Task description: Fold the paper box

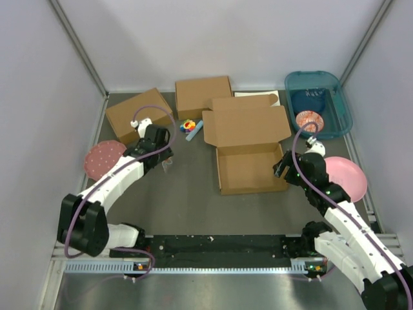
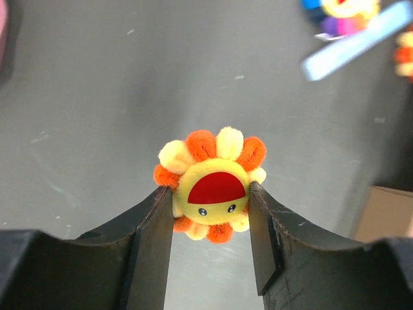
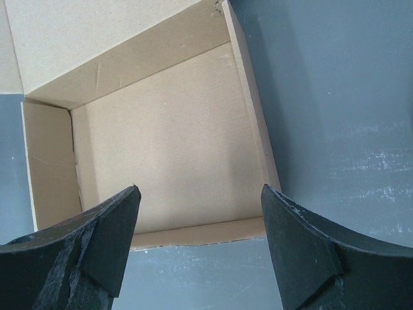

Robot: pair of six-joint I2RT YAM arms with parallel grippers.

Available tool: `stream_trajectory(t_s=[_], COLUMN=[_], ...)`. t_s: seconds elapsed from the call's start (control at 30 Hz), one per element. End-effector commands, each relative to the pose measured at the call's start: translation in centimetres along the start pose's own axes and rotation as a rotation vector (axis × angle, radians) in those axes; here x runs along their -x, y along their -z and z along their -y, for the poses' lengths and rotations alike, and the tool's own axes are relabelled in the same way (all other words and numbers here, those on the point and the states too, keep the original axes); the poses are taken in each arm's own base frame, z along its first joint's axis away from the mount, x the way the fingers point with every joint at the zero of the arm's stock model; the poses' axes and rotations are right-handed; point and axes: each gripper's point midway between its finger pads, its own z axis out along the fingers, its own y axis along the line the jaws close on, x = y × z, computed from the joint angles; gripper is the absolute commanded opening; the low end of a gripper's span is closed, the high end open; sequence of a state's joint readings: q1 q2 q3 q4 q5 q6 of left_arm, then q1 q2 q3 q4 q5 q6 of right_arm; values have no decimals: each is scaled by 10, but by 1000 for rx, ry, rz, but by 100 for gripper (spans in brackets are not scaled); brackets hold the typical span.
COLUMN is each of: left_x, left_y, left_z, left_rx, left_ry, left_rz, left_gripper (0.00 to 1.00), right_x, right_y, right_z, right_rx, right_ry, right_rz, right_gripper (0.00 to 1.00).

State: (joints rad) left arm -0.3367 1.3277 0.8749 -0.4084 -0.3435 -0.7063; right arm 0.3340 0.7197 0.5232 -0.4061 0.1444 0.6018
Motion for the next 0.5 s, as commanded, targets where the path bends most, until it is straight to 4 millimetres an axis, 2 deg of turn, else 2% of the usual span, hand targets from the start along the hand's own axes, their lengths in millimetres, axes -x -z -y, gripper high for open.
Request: stream_trajectory(t_s=[0.0,0.03,0.1,0.13,0.2,0.23,0.3,0.33,0.4,0.47], left_x=[32,33,33,34,37,42,47,49,48,37], left_y=[46,61,75,90,104,120,134,146,157,161], left_z=[61,86,108,133,153,173,190,206,224,247], left_rx=[-194,-251,-279,-332,-368,-416,-452,-491,-530,-562], left_ry=[-8,-31,-58,-79,-91,-96,-111,-117,-140,-176], left_rz=[88,98,111,119,130,144,165,173,177,163], left_gripper=[46,46,46,46,47,47,47,47,47,47], right_x=[20,20,24,25,30,31,37,37,41,41], right_y=[7,8,11,13,19,21,28,30,36,38], right_z=[-17,-17,-18,-19,-21,-20,-21,-20,-20,-17], right_rx=[59,60,65,66,71,68,72,70,75,63], right_ry=[12,11,12,14,17,18,18,23,25,30], right_rz=[60,61,71,74,87,88,111,109,127,130], right_gripper=[76,77,76,77,77,76,76,77,76,76])
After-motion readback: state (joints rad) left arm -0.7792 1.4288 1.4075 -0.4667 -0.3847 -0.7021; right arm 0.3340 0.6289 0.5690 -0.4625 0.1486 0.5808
